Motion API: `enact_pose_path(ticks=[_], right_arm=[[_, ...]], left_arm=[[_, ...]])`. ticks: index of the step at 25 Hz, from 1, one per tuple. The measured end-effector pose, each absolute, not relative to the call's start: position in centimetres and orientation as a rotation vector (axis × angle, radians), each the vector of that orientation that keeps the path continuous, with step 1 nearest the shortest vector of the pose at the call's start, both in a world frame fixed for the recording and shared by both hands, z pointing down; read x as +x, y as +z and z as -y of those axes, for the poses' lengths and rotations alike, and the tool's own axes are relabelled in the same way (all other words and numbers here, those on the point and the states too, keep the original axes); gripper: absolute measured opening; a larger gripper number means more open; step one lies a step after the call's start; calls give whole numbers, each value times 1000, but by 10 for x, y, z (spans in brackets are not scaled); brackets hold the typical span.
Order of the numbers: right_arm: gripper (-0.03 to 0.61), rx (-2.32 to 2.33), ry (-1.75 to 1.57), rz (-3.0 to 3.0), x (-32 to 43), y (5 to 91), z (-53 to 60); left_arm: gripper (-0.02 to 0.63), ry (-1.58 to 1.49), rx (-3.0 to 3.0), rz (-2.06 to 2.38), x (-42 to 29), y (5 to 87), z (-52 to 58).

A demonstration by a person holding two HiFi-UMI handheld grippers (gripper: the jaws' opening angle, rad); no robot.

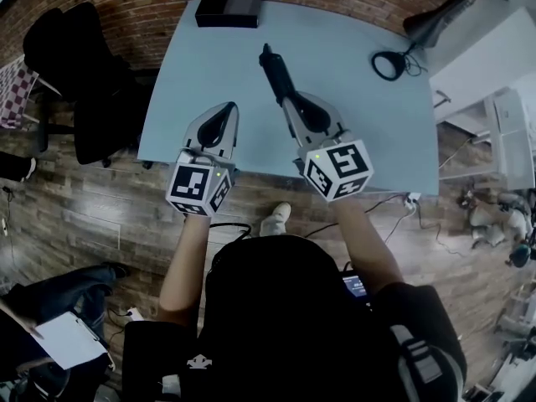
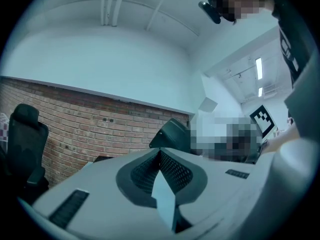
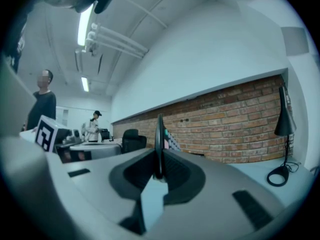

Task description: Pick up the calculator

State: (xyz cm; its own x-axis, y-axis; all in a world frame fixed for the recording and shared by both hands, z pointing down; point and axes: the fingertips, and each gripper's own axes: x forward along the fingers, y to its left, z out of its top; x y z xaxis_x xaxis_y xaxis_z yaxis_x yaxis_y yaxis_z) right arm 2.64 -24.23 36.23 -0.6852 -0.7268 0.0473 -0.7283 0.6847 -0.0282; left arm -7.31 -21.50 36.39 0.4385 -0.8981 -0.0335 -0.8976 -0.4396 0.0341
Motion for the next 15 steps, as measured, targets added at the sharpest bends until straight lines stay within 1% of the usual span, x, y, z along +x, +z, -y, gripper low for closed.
enact_pose_path(ticks=[15], right_arm=[[48,1293,40,2850,9,349,177]], left_arm=[[4,-119,2714,1604,-91,352,157]])
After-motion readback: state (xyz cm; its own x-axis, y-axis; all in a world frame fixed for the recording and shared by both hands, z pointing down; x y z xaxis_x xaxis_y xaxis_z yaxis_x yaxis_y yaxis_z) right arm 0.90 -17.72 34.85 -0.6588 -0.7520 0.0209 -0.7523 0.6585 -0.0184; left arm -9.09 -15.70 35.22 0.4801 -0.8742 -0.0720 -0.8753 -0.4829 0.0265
